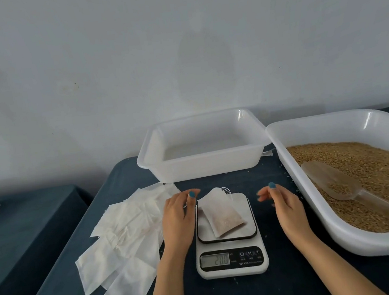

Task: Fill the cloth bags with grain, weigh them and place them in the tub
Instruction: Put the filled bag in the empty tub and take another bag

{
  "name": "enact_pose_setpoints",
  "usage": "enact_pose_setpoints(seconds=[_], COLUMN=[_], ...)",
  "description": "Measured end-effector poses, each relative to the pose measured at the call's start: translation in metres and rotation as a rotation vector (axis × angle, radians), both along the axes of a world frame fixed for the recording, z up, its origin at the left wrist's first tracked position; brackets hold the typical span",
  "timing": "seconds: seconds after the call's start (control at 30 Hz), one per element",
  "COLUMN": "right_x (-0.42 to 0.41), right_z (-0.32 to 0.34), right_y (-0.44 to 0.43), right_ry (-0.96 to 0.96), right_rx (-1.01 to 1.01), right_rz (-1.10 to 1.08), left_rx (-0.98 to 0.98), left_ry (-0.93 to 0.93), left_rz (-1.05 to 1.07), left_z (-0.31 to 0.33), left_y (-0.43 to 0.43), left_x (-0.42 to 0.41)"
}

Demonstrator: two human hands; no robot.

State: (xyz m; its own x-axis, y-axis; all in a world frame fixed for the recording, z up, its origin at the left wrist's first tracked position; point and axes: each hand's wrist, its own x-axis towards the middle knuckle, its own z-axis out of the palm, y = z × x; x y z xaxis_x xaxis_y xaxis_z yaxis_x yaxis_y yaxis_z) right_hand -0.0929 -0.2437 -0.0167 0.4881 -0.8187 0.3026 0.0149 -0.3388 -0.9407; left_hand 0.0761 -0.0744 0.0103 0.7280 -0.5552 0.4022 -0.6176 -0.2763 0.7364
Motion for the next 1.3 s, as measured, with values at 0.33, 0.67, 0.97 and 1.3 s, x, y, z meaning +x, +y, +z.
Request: enact_pose_setpoints(seconds=[0.33, 0.67, 0.97, 1.3], right_x=[-0.001, 0.005, 0.005, 0.004], right_z=[-0.004, -0.007, -0.008, -0.003], right_y=[-0.001, -0.003, -0.001, 0.000], right_ry=[0.022, 0.055, 0.065, 0.054], right_rx=[0.001, 0.001, 0.000, 0.004], right_rz=[0.003, 0.010, 0.009, 0.015], left_rx=[0.253, 0.407, 0.390, 0.331], left_ry=[-0.064, 0.139, 0.160, -0.491], left_rz=[-0.118, -0.252, -0.287, -0.002], left_z=[0.012, 0.064, 0.109, 0.152], left_y=[-0.024, -0.021, -0.027, -0.092], left_x=[-0.008, -0.003, 0.020, 0.086])
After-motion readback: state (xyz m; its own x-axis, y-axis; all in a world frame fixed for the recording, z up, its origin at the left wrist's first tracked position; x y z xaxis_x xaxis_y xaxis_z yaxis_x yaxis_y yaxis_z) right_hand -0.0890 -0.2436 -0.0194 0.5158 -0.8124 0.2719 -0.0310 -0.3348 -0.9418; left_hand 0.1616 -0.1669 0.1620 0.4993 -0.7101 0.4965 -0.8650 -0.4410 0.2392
